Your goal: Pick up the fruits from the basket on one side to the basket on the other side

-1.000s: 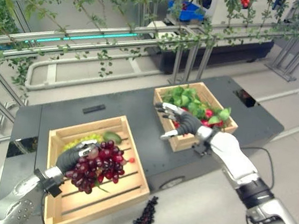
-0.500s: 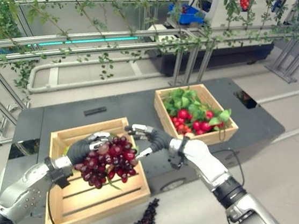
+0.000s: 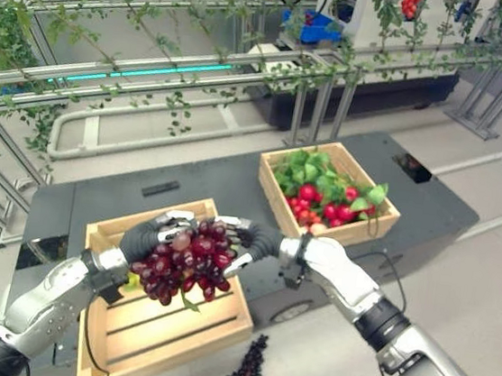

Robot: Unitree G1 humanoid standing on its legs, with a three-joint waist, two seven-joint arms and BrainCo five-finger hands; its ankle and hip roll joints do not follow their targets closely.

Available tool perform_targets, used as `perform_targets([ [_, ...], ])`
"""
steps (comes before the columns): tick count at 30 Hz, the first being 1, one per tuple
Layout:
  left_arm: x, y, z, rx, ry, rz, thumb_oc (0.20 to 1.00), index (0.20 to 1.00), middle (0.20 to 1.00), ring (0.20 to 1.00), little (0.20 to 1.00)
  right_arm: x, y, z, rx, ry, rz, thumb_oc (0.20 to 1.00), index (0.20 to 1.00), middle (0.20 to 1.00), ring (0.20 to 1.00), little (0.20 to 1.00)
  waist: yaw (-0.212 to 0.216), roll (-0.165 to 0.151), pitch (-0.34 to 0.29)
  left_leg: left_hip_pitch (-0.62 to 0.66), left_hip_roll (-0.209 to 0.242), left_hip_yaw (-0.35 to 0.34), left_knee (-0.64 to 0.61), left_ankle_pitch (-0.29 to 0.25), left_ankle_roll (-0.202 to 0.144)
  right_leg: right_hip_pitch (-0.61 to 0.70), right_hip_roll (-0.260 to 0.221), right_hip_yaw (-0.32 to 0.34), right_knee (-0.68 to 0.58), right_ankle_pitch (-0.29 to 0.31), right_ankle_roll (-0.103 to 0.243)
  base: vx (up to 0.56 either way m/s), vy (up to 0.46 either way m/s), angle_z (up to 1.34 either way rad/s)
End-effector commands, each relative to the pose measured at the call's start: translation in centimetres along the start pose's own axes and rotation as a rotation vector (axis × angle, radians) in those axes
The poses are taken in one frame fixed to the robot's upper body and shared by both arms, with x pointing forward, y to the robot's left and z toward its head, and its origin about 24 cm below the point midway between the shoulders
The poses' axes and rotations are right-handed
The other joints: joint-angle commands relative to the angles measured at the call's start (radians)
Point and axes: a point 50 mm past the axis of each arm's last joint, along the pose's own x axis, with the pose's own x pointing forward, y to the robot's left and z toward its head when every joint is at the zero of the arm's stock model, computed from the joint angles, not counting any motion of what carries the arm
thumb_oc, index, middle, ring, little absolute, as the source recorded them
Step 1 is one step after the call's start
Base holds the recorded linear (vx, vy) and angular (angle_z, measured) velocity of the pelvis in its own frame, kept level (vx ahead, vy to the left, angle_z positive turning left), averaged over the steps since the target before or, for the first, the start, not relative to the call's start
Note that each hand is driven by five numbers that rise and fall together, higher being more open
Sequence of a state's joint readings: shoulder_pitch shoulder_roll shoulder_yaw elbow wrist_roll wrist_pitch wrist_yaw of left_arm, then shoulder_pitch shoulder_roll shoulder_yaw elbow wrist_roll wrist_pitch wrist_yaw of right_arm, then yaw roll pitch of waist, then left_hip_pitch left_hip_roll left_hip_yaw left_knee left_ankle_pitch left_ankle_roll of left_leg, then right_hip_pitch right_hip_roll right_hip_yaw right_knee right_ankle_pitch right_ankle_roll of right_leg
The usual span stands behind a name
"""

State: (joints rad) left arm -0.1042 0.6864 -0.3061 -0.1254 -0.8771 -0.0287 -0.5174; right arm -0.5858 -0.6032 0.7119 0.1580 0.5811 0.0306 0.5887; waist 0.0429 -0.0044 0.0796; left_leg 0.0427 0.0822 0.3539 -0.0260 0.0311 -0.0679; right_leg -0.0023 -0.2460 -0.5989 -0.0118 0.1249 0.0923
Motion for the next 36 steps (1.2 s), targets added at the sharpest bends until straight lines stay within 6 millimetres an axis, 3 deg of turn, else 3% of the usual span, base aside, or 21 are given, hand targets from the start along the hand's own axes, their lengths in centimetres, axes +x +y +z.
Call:
perform_targets([
  [1, 2.6, -2.3, 3.7, 0.111, -0.135, -0.19, 0.2, 0.2, 0.2, 0.2, 0.2, 1.9, 0.9, 3.6, -0.078, -0.112, 0.108, 1.0, 1.0, 1.0, 1.0, 1.0, 0.018, -0.016, -0.017, -0.011, -0.014, -0.014, 0.015, -0.023, -0.011, 0.033, -0.023, -0.033, 0.063, -0.044, 0.068, 0.0, 0.0, 0.0],
  [6, 2.9, -2.4, 3.5, 0.1, -0.141, -0.191, 0.2, 0.2, 0.2, 0.2, 0.2, 2.7, 1.8, 3.1, 0.002, -0.123, 0.149, 1.0, 1.0, 1.0, 1.0, 1.0, 0.016, -0.012, -0.016, -0.01, -0.016, -0.012, 0.011, -0.021, -0.01, 0.034, -0.025, -0.035, 0.061, -0.043, 0.069, 0.0, 0.0, 0.0],
  [15, 3.2, -2.6, 3.4, 0.1, -0.145, -0.201, 0.2, 0.2, 0.2, 0.2, 0.2, 3.5, 2.7, 3.3, -0.006, -0.117, 0.214, 1.0, 1.0, 1.0, 1.0, 1.0, 0.018, -0.01, -0.016, -0.007, -0.016, -0.013, 0.008, -0.019, -0.009, 0.036, -0.025, -0.033, 0.059, -0.041, 0.068, 0.0, 0.0, 0.0],
  [16, 3.2, -2.7, 3.5, 0.1, -0.147, -0.202, 0.2, 0.2, 0.2, 0.2, 0.2, 3.6, 2.8, 3.4, 0.0, -0.122, 0.217, 0.859, 0.859, 0.859, 0.859, 0.859, 0.018, -0.009, -0.016, -0.007, -0.016, -0.013, 0.009, -0.019, -0.009, 0.036, -0.025, -0.034, 0.059, -0.041, 0.068, 0.0, 0.0, 0.0],
  [19, 3.2, -2.7, 3.4, 0.098, -0.148, -0.2, 0.2, 0.2, 0.2, 0.2, 0.2, 3.8, 3.1, 3.2, 0.015, -0.125, 0.224, 0.2, 0.2, 0.2, 0.2, 0.2, 0.02, -0.009, -0.015, -0.008, -0.017, -0.014, 0.007, -0.018, -0.009, 0.036, -0.024, -0.034, 0.058, -0.041, 0.068, 0.0, 0.0, 0.0],
  [36, 3.5, -2.9, 3.1, 0.096, -0.147, -0.214, 0.2, 0.2, 0.2, 0.2, 0.2, 4.6, 4.1, 2.5, 0.076, -0.113, 0.275, 0.2, 0.2, 0.2, 0.2, 0.2, 0.025, -0.012, -0.019, -0.008, -0.013, -0.014, 0.002, -0.013, -0.01, 0.038, -0.021, -0.033, 0.048, -0.037, 0.068, 0.0, 0.0, 0.0],
])
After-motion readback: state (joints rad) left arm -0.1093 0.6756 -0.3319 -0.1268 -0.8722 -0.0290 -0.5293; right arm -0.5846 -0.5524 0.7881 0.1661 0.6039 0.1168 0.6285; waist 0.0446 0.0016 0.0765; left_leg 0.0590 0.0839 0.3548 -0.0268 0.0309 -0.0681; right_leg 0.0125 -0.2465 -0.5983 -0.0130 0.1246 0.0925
